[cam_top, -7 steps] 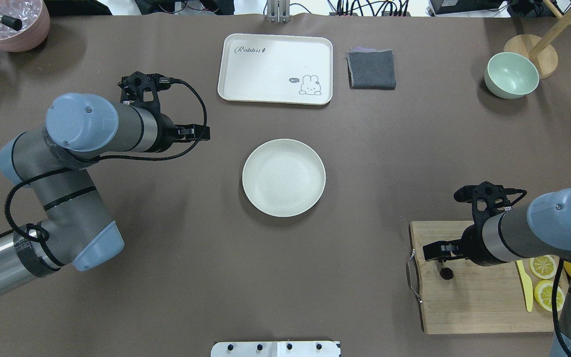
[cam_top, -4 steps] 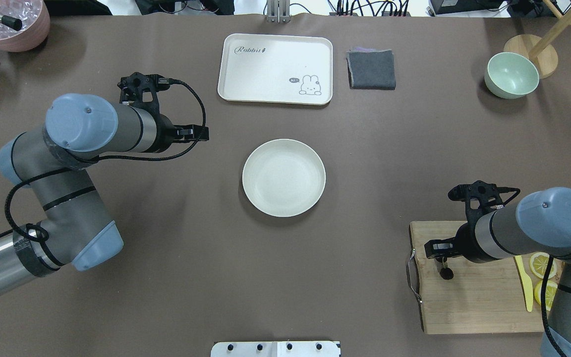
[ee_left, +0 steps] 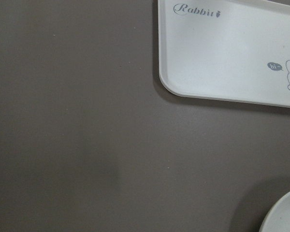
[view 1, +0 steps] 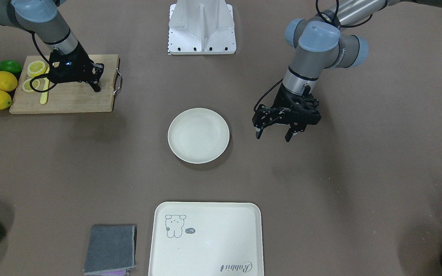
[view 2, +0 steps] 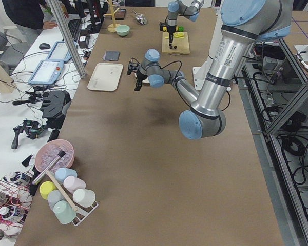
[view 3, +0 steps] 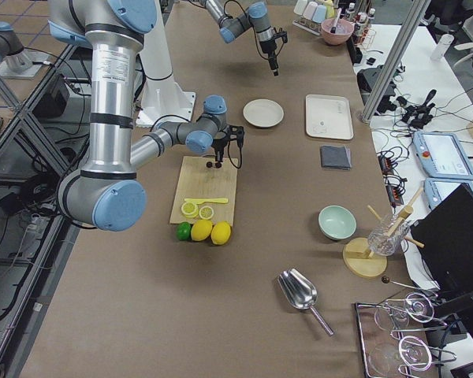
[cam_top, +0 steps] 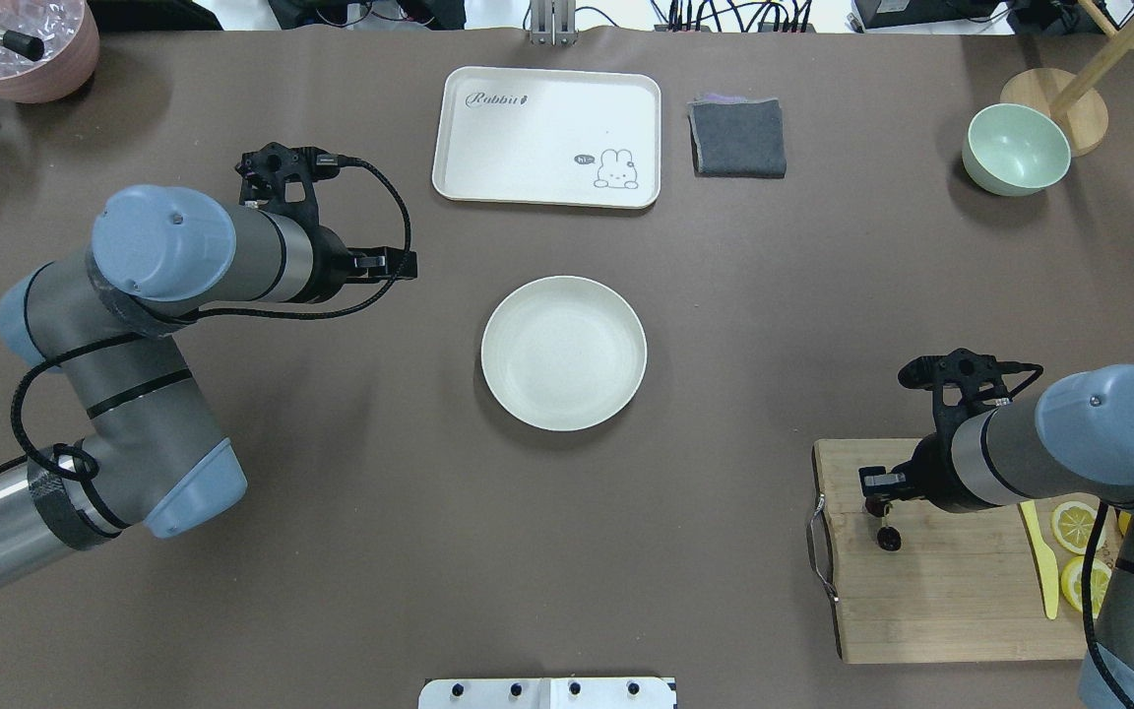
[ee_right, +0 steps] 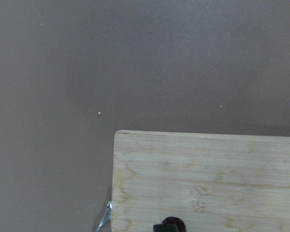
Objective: Place red cherry on plate
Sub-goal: 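Grasp the pair of dark red cherries by the stems with the right gripper, then carry the cherries with the right gripper over the white plate and lower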
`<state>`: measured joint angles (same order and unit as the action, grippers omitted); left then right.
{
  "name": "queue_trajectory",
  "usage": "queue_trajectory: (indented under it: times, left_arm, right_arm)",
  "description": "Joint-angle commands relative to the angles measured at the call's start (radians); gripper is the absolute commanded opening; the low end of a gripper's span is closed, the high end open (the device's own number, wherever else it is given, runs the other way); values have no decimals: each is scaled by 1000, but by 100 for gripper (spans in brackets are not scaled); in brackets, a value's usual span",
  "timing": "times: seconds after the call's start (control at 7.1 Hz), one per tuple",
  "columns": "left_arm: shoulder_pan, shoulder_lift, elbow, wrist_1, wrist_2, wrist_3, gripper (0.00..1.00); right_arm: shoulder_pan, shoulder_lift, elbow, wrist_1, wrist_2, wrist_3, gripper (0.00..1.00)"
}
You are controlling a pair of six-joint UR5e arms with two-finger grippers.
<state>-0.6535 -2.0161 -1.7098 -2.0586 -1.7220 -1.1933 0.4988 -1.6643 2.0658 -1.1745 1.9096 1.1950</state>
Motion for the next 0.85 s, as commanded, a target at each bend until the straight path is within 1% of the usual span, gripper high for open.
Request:
queue_trajectory:
  times: [0.0, 0.14, 0.28, 0.42, 0.56, 0.7]
  left_arm:
    - [-6, -1, -2, 0, -1, 0, 98]
    - [-26, 2, -4, 0, -7, 0, 98]
    - [-56, 10, -4, -8, -10, 0, 98]
    - [-92, 25, -2, -8, -10, 1, 98]
    - [-116, 48, 2, -8, -8, 1, 98]
    - [-144, 98, 5, -9, -10, 41, 98]
  right_arm:
    - [41, 1, 26, -8, 21, -2, 0]
    - [62, 26, 57, -61, 54, -3, 0]
    - [67, 170, 45, -159, 55, -2, 0]
    - [67, 368, 13, -336, 46, 0, 0]
    - [67, 550, -65, -435, 36, 1, 0]
    - [66, 678, -173, -436, 22, 3, 0]
